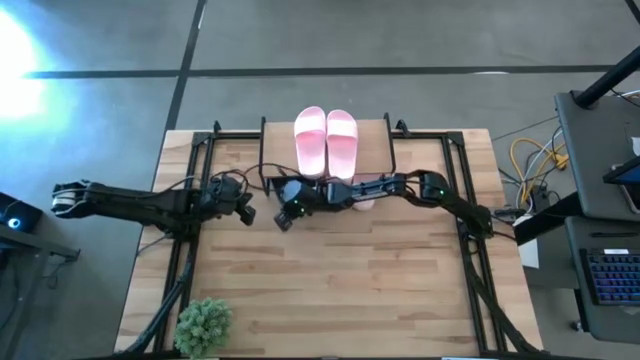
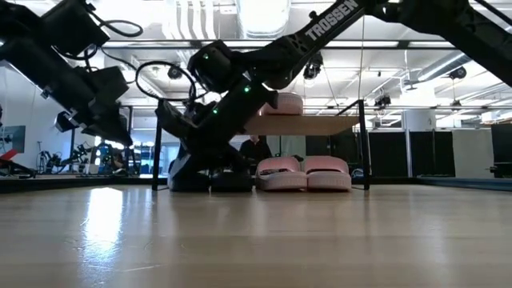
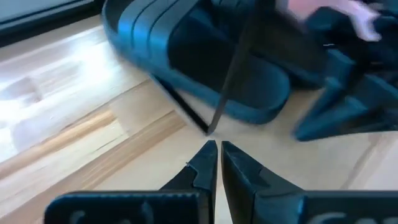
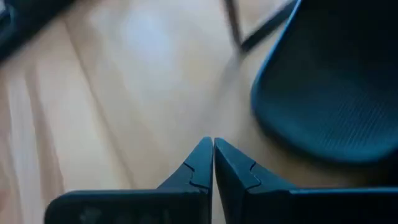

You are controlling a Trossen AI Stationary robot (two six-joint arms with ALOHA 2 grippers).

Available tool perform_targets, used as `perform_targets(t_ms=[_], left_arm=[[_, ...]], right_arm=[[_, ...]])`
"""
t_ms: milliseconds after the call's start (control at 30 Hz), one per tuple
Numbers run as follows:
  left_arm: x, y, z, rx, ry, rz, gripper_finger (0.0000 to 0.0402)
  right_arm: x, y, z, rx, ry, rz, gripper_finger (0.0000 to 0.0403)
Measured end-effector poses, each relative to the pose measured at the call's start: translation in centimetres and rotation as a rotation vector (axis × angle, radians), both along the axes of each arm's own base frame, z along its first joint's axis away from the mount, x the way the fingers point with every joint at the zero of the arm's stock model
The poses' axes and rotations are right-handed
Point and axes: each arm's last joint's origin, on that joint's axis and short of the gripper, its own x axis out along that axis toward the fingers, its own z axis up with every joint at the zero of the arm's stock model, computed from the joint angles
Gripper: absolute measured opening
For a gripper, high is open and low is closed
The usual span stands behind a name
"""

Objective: Pick and place slides into the shelf
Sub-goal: Adjust the sandals under the shelf

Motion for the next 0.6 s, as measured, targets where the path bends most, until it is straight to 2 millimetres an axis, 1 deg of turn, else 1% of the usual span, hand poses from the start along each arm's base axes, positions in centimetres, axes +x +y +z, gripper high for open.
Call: perform_targets(t_ms=[67, 133, 267, 333, 467, 533, 600], left_arm=[[-0.3, 0.2, -0.1, -0.011, 0.013, 0.022, 0.0008], [-0.6, 0.6, -0.2, -0.041, -0.003, 0.084, 0.0008], [-1.5, 1.9, -0.7, -0.119, -0.111, 0.261, 0.0008], [-1.7, 2.7, -0.9, -0.152, -0.202, 0.299, 0.0008], [-2.0, 4.5, -1.2, -0.204, -0.374, 0.304, 0.0008], [-2.4, 5.5, -1.7, -0.222, -0.389, 0.364, 0.0008], [-2.6, 6.5, -1.9, -0.243, -0.425, 0.376, 0.0008]], right_arm=[[-0.2, 1.0, 0.1, 0.009, 0.025, 0.021, 0.0008], [-0.2, 2.2, 1.1, -0.002, 0.009, 0.053, 0.0008], [-0.6, 4.4, 4.3, -0.094, -0.037, 0.073, 0.0008], [-1.1, 5.1, 5.6, -0.132, -0.030, 0.053, 0.0008], [-2.4, 5.0, 7.7, -0.157, 0.015, 0.009, 0.0008], [-3.1, 4.8, 8.6, -0.155, 0.048, -0.032, 0.0008], [-3.9, 4.6, 9.3, -0.167, 0.081, -0.088, 0.0008]])
